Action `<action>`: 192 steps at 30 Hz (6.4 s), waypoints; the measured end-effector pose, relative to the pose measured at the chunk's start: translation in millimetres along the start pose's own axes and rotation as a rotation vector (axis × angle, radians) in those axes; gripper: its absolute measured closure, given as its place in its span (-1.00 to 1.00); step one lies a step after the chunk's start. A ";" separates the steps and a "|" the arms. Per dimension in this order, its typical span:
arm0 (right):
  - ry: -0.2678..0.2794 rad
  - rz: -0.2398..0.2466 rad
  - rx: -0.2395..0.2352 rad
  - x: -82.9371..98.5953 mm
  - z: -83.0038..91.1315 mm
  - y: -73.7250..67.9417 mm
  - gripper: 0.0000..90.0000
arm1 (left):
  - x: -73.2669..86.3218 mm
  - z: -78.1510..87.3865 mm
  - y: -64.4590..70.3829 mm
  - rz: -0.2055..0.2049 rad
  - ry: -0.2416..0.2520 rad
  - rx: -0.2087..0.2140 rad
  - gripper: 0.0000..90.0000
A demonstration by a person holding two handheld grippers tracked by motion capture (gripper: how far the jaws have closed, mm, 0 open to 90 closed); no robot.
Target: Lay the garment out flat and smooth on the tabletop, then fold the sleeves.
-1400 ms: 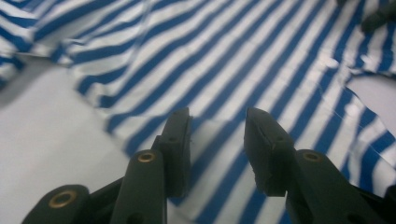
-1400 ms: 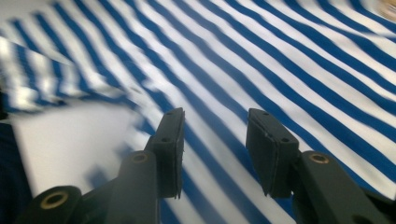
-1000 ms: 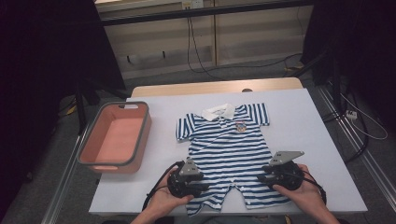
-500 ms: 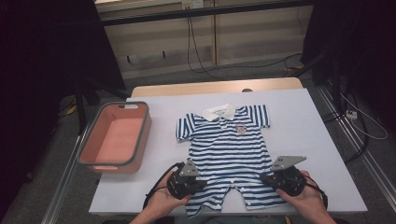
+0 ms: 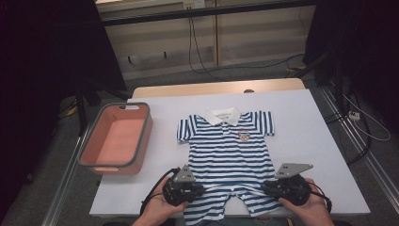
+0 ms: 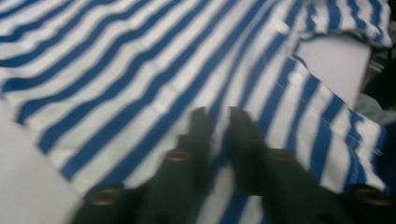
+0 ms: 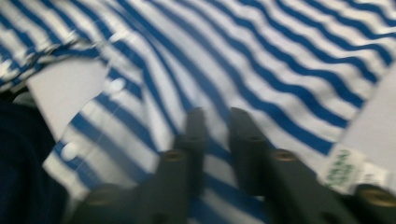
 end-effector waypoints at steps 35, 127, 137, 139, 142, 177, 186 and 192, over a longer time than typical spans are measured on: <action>0.067 -0.252 0.250 -68.4 -64.4 166.9 0.78 | -8.6 3.2 -97.0 0.100 0.050 -0.256 -0.58; 0.197 -0.111 0.157 -48.2 -11.4 83.7 -0.78 | -48.4 10.4 -135.0 0.172 0.193 -0.325 -0.70; 0.189 -0.065 0.152 -37.8 -4.8 57.3 -0.80 | -63.9 -1.2 -161.2 0.191 0.208 -0.347 -0.76; 0.191 -0.057 0.153 -35.9 -4.1 55.1 -0.82 | -67.1 -2.5 -167.9 0.203 0.206 -0.357 -0.71; 0.210 -0.060 0.145 -32.5 -5.2 54.8 -0.81 | -71.2 -5.1 -178.0 0.205 0.207 -0.379 -0.65; 0.198 -0.030 0.096 -29.4 -11.5 42.9 -0.83 | -71.0 -37.9 -235.2 0.349 0.094 -0.439 0.60; 0.194 -0.024 0.095 -28.9 -12.1 42.6 -0.83 | -70.9 -38.2 -230.3 0.355 0.106 -0.383 0.95; 0.194 -0.025 0.094 -29.3 -12.5 42.9 -0.83 | -72.5 -34.8 -228.5 0.381 0.145 -0.382 0.96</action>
Point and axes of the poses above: each handheld gripper's, and its own axes: z roughly backward along the jaws, x roughly out of its underside, y roughly to its right, the point moved 6 cm from there along -z, roughly forward along the jaws, and after that the axes turned 2 degrees about x, right-handed, at the moved point
